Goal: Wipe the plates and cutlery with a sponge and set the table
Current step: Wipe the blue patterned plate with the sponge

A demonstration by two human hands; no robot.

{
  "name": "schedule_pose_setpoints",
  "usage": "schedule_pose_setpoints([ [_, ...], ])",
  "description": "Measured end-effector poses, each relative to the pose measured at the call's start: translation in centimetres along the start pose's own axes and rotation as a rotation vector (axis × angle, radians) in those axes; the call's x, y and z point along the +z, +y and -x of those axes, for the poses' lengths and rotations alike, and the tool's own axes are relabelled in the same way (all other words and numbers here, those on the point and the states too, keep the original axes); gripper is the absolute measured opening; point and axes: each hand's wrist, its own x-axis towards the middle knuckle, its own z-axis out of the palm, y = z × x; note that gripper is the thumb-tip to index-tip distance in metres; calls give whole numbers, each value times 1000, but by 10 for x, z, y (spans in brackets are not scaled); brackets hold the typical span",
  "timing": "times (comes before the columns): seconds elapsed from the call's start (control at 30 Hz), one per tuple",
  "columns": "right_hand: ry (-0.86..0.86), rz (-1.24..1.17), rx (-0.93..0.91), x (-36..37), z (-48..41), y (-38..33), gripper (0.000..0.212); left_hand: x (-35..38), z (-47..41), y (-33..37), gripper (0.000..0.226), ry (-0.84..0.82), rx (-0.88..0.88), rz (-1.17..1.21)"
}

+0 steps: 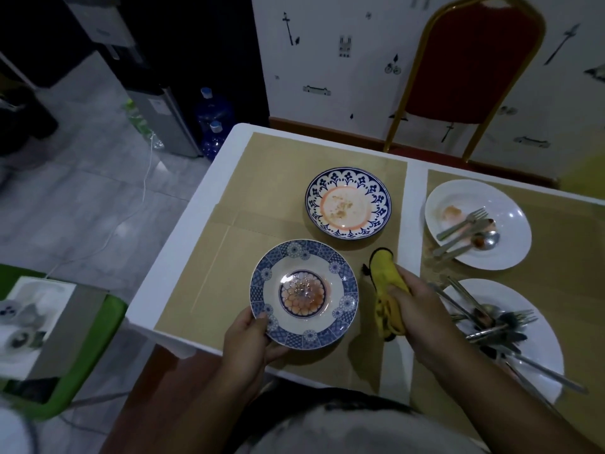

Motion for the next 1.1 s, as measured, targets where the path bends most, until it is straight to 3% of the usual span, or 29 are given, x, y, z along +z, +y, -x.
schedule_pose_setpoints([
  [0.07, -123, 107, -67, 7, 7, -17, 38, 5, 4, 0, 23, -13, 12, -5],
  [0.13, -245, 364, -166, 22, 10, -30, 43, 9, 8, 1, 23, -37, 14, -13],
  [0.23, -288, 794, -342, 52, -2, -22, 57, 15, 18, 1, 22, -97, 15, -27],
  [0.33, -360, 995, -492, 75, -9, -11, 77, 21, 26, 1, 24, -151, 30, -75],
  [0.5, -662, 1133, -703, 74, 11, -3, 56, 14, 23, 4, 25, -122, 39, -29],
  [0.67, -669, 1214, -664, 64, 23, 7, 76, 9, 25, 6, 27, -157, 61, -88],
  [0.77, -546, 1292, -618, 73, 10, -8, 90, 11, 28, 5, 27, -171, 79, -98],
  [0.9, -315, 1407, -526, 53, 5, -24, 72, 11, 28, 7, 25, -124, 116, -52],
  [1.1, -505, 1303, -482, 61, 41, -20, 72, 17, 23, 12, 25, -117, 118, -30],
])
